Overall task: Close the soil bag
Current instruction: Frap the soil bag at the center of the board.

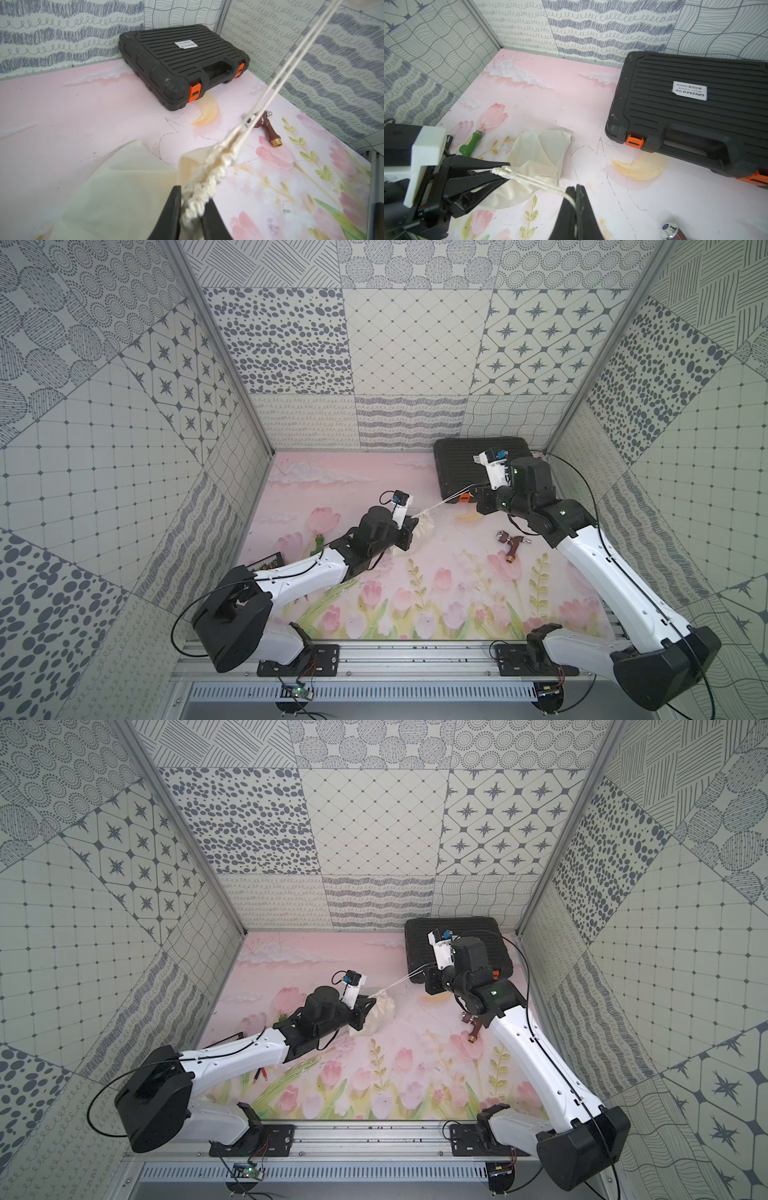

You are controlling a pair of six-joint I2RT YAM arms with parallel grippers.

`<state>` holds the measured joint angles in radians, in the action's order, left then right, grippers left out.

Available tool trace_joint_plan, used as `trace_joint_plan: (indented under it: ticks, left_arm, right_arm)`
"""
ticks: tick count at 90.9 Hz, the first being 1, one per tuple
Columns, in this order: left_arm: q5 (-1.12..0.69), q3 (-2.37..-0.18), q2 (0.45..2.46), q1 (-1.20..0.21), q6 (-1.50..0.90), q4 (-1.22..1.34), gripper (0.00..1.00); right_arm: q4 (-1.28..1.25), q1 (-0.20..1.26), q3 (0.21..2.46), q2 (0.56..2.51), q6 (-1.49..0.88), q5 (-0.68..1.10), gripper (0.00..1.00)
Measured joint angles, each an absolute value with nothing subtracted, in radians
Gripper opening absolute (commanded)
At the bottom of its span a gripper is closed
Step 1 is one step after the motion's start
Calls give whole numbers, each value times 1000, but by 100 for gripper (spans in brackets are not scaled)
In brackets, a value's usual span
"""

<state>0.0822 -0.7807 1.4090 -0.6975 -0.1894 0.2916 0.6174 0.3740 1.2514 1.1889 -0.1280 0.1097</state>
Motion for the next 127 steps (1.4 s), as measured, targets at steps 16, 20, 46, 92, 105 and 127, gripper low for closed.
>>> trace_joint_plan:
  ticks: [16,20,46,92,105,127]
  left_arm:
    - [100,-768,1390,-658,-228,266,21]
    - [110,-765,1383,-649,-237,244,23]
    - [128,-751,1270,-680,-226,69,53]
    - [-37,-1248,1572,-789,-104,18,59]
    - [-84,-1354,1695,-797,-99,15,50]
    - [-132,-1467,1820,-798,-78,9,29]
  right_arm:
    - [620,336,1251,1178,-140,114,0]
    - [611,316,1251,1174,-148,112,0]
    - [509,300,1268,1144,-162,141,0]
    - [496,348,1268,1144,-150,196,0]
    - [497,348,1268,1142,-149,202,0]
    - [502,348,1268,1126,-146,202,0]
